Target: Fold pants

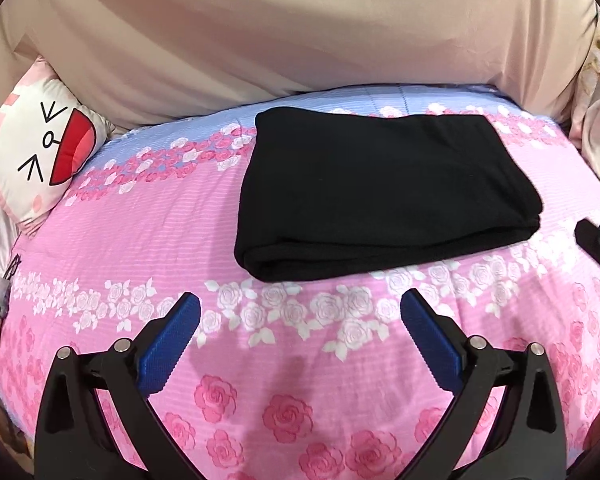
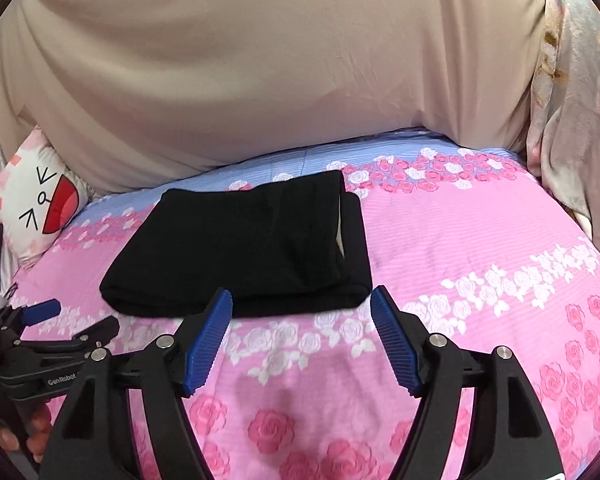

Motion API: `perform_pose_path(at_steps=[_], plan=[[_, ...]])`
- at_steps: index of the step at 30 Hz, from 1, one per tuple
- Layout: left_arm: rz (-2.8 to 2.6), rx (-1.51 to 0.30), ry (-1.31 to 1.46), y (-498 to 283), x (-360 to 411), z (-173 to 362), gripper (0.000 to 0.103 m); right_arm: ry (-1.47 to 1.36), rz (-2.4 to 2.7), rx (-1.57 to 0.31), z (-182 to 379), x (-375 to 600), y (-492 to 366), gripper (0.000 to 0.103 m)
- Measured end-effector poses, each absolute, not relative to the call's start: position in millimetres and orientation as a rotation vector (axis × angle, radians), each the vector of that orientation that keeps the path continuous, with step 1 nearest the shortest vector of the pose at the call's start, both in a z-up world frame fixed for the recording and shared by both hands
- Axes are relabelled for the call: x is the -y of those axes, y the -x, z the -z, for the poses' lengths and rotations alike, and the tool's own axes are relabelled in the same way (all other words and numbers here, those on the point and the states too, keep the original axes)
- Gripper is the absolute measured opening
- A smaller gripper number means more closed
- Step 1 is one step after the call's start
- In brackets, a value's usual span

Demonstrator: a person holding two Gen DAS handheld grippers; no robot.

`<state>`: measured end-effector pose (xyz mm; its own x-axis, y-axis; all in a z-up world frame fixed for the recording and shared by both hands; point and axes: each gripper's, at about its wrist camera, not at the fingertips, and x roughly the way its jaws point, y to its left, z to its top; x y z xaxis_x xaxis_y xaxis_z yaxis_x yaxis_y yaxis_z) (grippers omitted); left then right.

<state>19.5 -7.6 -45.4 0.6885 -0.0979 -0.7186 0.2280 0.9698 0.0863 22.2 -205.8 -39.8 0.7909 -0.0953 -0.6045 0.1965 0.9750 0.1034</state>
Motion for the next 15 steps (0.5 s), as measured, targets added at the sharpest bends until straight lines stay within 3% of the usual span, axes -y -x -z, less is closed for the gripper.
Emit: perform_pose_path(at_steps=[15], plan=[[0.16,-0.725,-0.153,21,-8,42,0.098,-0.155,0.144,-0.658,44,180,15,0.08]])
